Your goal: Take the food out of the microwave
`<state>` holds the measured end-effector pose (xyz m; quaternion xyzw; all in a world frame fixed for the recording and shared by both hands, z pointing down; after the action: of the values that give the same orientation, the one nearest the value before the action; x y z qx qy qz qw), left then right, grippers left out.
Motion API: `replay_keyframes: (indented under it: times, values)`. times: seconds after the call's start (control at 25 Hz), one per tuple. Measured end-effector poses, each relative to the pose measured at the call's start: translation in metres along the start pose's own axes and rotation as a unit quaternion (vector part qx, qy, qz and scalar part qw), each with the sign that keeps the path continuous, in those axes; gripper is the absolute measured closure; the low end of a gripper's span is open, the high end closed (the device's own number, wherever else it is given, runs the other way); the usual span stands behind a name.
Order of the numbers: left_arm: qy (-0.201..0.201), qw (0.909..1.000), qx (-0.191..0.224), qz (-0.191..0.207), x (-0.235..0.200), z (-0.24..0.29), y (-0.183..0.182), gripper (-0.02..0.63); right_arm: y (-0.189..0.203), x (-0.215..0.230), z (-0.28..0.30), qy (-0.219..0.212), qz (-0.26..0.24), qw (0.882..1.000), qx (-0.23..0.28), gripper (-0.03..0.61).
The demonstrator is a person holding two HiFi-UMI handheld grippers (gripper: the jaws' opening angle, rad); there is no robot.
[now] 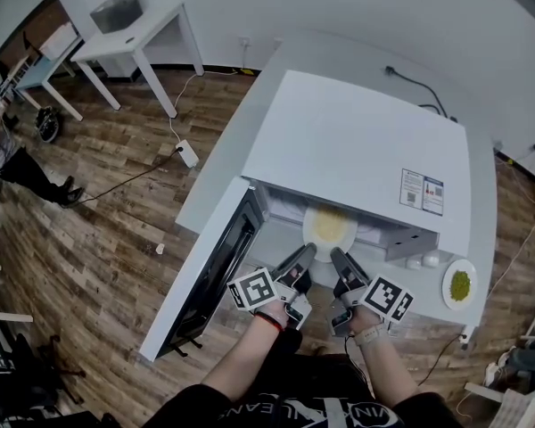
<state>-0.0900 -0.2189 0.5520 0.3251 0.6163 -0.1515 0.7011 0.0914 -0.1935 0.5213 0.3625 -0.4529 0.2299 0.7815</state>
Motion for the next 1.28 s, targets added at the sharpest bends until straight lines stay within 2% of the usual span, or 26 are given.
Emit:
replay_keyframes:
  times: [0.48,0.6,0.72,0.84,0.96,1.28]
  values:
    - [0.018,0.9991,-0.009,-0.039,0.001,-0.008,0.011,0.554,0.009,0.004,0.012,0.002,0.04,0.999,-0.005,0.413]
    - [0.0,0.9996,-0.015,-0.025,0.0,-0.012,0.01,0.554,0.013,0.007,0.012,0.001,0.051,0.999,-0.006,0.443]
    - [0.004,0.9996,-0.017,-0.021,0.0,-0.012,0.01,0.554,0.015,0.006,0.012,-0.004,0.062,0.998,-0.003,0.491]
    - [0.023,0.9995,-0.015,-0.017,0.003,-0.009,0.011,0.553,0.016,0.007,0.012,-0.012,0.08,0.997,0.002,0.5]
    - [0.023,0.9995,-0.018,-0.008,0.003,-0.009,0.012,0.551,0.016,0.01,0.01,-0.015,0.091,0.996,0.005,0.508]
    - [0.02,0.9997,-0.011,0.003,-0.002,-0.011,0.008,0.545,0.019,0.01,0.006,-0.023,0.081,0.996,0.002,0.515]
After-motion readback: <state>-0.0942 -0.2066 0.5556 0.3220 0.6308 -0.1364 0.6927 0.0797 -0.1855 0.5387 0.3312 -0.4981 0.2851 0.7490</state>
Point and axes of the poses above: the fingertips, and each gripper's own axes: z forward along the fingers, x to its right, y out of its underside, the point moved 9 cm from there along -z, backward along the fingers, and after that the axes turned 2 degrees about -x, right-handed, at the moved point
